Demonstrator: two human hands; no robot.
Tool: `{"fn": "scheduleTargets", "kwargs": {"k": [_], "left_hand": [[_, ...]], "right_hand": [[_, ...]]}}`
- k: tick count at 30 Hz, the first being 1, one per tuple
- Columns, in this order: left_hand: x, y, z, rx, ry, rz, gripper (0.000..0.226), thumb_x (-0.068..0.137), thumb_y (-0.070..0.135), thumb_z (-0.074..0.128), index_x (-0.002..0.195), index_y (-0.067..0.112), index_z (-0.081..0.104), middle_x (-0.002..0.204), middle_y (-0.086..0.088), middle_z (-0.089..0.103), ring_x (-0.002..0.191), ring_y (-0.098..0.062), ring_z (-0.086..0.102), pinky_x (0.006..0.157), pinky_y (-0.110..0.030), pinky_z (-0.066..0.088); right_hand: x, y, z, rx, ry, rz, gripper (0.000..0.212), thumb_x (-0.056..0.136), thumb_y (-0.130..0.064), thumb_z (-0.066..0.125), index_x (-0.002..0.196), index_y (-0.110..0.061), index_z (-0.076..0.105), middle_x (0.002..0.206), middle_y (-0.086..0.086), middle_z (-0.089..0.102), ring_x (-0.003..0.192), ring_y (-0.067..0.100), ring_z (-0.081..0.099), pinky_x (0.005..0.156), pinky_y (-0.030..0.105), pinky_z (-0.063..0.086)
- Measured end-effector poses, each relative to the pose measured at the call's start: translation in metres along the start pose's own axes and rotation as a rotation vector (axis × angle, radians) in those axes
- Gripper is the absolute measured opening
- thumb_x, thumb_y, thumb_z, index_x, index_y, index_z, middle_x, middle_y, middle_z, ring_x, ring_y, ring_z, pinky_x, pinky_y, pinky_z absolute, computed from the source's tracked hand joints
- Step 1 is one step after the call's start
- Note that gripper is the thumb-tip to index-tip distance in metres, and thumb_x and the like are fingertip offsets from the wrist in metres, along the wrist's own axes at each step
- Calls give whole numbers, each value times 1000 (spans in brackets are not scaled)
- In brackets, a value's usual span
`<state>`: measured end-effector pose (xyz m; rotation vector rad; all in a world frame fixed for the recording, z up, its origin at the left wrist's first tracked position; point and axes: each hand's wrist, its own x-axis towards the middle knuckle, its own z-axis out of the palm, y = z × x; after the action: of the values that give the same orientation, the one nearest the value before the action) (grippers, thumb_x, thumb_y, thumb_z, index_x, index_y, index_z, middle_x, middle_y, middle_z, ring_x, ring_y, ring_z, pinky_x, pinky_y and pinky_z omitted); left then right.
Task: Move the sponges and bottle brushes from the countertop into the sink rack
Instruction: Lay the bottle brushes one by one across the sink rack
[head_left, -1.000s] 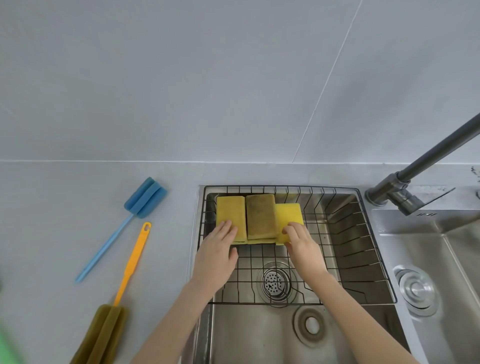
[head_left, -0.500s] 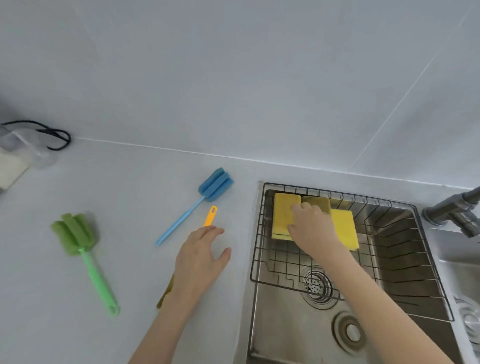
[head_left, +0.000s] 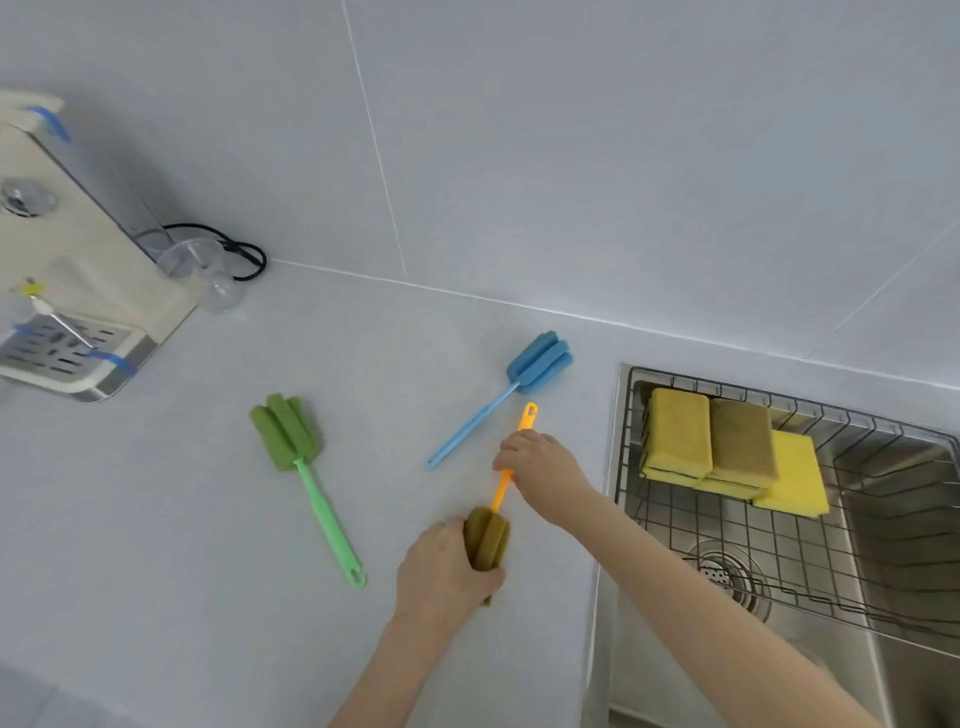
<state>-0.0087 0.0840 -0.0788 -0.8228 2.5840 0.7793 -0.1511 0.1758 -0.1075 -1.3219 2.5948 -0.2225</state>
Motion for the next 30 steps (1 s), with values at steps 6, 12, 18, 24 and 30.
{"fn": "scheduleTargets", "kwargs": {"k": [6, 12, 18, 24, 30], "left_hand": [[9, 4, -10, -8, 49, 126, 31, 68, 22, 62, 98, 19, 55, 94, -3, 65, 86, -25, 59, 71, -35, 50], [24, 50, -22, -25, 151, 408, 44, 74, 13, 61, 114, 23, 45, 103, -3, 63, 94, -24, 58, 74, -31, 44], [27, 133, 10, 1, 150, 703, 37, 77, 13, 65, 111, 17, 51, 106, -7, 64, 92, -22, 58, 75, -28, 44], [31, 180, 66, 166, 140, 830, 37, 78, 9, 63, 113, 14, 54, 120, -4, 58, 110, -22, 51, 91, -33, 44], [45, 200, 112, 392, 109, 829, 40, 84, 17, 58, 122, 16, 48, 125, -3, 54, 117, -21, 44, 99, -35, 38]], "right_hand": [[-23, 10, -16, -79, 111, 22, 25, 84, -2, 59, 104, -16, 61, 112, 4, 63, 114, 23, 52, 99, 33, 38], [-88, 47, -60, -190, 358, 116, 25, 59, -8, 85, 76, -18, 70, 74, -1, 72, 68, 20, 69, 69, 32, 58], [-161, 99, -76, -228, 353, 350, 30, 50, 0, 86, 70, -17, 70, 65, 0, 70, 52, 20, 63, 46, 21, 51], [-211, 143, -57, -316, 227, 483, 29, 49, -8, 88, 62, -22, 66, 58, -6, 65, 48, 15, 59, 30, 18, 40], [-227, 179, -25, -354, 43, 510, 23, 59, -23, 85, 70, -29, 65, 64, -10, 65, 57, 8, 60, 34, 18, 41]]}}
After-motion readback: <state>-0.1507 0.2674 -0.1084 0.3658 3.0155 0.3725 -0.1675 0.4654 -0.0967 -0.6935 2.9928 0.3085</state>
